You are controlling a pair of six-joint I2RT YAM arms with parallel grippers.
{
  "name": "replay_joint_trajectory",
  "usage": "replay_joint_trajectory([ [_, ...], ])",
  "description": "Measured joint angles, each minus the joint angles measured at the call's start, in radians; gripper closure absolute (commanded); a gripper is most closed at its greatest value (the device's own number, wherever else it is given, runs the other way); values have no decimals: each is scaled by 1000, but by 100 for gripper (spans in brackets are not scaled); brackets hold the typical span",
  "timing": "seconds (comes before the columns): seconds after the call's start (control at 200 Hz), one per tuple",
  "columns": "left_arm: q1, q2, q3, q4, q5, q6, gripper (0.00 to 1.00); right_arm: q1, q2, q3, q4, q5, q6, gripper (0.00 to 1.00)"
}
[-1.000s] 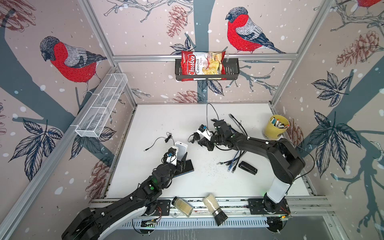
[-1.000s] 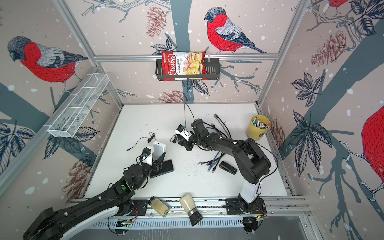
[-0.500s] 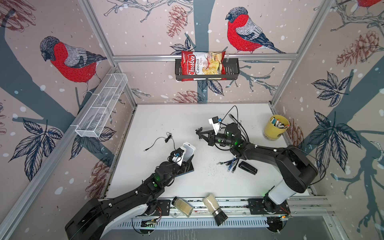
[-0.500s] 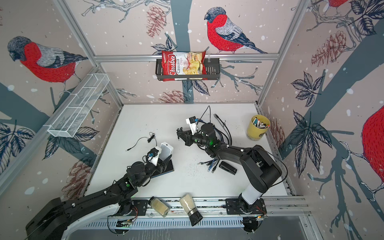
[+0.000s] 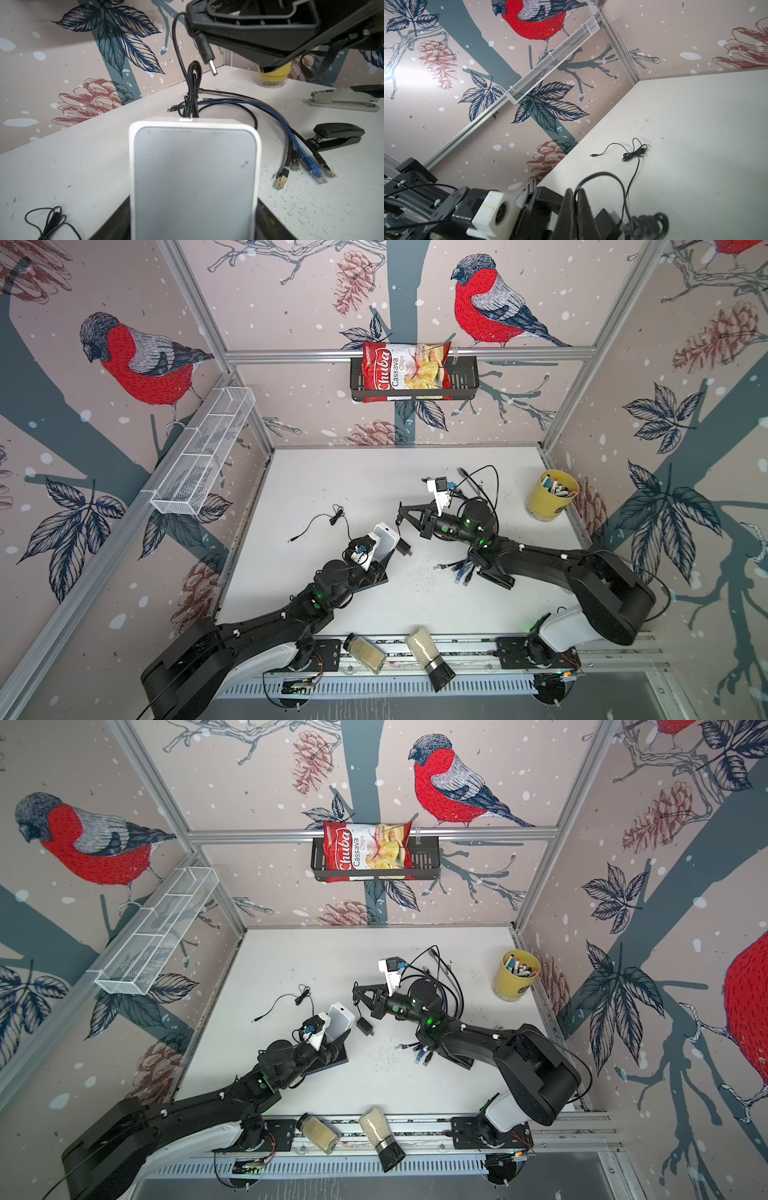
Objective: Insert the plug into the switch port
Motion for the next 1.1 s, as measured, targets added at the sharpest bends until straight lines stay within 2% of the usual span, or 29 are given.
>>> replay_joint_trajectory([
  [0.385,0,-10,5,39,35,3,73,48,-11,-42,87,50,-34,100],
  [0.615,0,-12,17,38,80,2,74,65,-12,-43,103,51,-74,100],
  [1.101,0,-32,14,38,105,-5,77,78,23,-29,156,45,-77,100],
])
